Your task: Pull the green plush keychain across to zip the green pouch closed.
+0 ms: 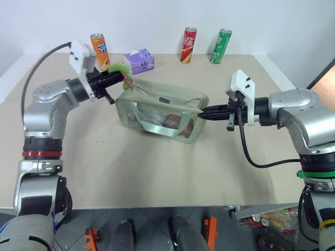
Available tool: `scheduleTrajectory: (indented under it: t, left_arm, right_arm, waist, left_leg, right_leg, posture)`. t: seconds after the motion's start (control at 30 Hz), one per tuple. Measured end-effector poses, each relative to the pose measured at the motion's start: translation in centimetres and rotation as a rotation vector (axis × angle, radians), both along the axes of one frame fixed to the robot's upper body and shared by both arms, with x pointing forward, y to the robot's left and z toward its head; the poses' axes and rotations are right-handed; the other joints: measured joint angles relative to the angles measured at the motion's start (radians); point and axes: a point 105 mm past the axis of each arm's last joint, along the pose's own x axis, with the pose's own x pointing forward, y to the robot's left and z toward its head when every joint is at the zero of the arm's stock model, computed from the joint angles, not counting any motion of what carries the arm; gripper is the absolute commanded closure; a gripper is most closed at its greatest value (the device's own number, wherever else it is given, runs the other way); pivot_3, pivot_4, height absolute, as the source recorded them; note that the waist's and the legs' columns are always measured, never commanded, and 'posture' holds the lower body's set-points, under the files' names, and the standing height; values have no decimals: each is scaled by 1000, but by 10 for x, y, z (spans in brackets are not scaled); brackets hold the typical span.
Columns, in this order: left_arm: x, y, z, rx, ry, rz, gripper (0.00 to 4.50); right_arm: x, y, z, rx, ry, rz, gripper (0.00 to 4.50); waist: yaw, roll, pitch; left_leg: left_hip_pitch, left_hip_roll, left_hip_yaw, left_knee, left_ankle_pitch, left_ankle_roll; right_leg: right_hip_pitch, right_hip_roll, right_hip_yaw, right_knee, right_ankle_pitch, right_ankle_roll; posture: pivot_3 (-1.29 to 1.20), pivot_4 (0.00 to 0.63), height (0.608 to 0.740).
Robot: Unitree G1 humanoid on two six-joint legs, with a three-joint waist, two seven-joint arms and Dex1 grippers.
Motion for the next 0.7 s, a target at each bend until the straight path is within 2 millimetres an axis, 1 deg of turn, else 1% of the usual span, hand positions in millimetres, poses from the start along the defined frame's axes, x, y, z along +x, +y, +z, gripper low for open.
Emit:
scheduleTrajectory:
  t: [0.07, 0.17, 0.2, 0.43, 0.6, 0.7]
  left_arm:
    - [-1, -11, 0, 28, -10, -42, 4407]
    - [-2, -28, -7, 88, -8, -122, 4407]
    - [-2, -29, -7, 91, -8, -128, 4407]
    - [-2, -56, 0, 109, -33, -231, 4407]
    - [-10, -95, 6, 108, -59, -344, 4407]
    - [-15, -111, 2, 195, -100, -385, 4407]
  right_arm:
    - [0, 0, 0, 1, 2, 0, 4500]
    - [0, 0, 0, 1, 3, -5, 4500]
    - [0, 0, 0, 1, 3, -5, 4500]
    - [-2, -4, 0, -7, -1, -28, 4500]
    - [-3, -5, -2, -4, 11, -31, 4500]
    - [-3, -6, -4, -3, 20, -34, 4500]
  waist:
    - [0, 0, 0]
    - [-1, 0, 0]
    - [-1, 0, 0]
    - [1, 0, 0]
    - [2, 0, 0]
    - [0, 0, 0]
  left_leg:
    - [0, 0, 0, 0, 0, 0]
    - [0, 0, 0, 0, 0, 0]
    - [0, 0, 0, 0, 0, 0]
    - [-1, -1, 0, 0, 0, 0]
    - [-1, -2, -1, 0, 0, 0]
    - [0, -2, -1, 0, 0, 0]
  right_leg:
    - [0, 0, 0, 0, 0, 0]
    - [0, 0, 0, 0, 0, 0]
    - [0, 0, 0, 0, 0, 0]
    - [0, 0, 1, 0, -1, 1]
    - [0, -1, 2, 0, -1, 2]
    - [0, 0, 2, 0, -1, 2]
  posture:
    - [0, 150, 740]
    - [0, 150, 740]
    - [0, 150, 740]
    - [0, 150, 740]
    - [0, 150, 740]
    - [0, 150, 740]
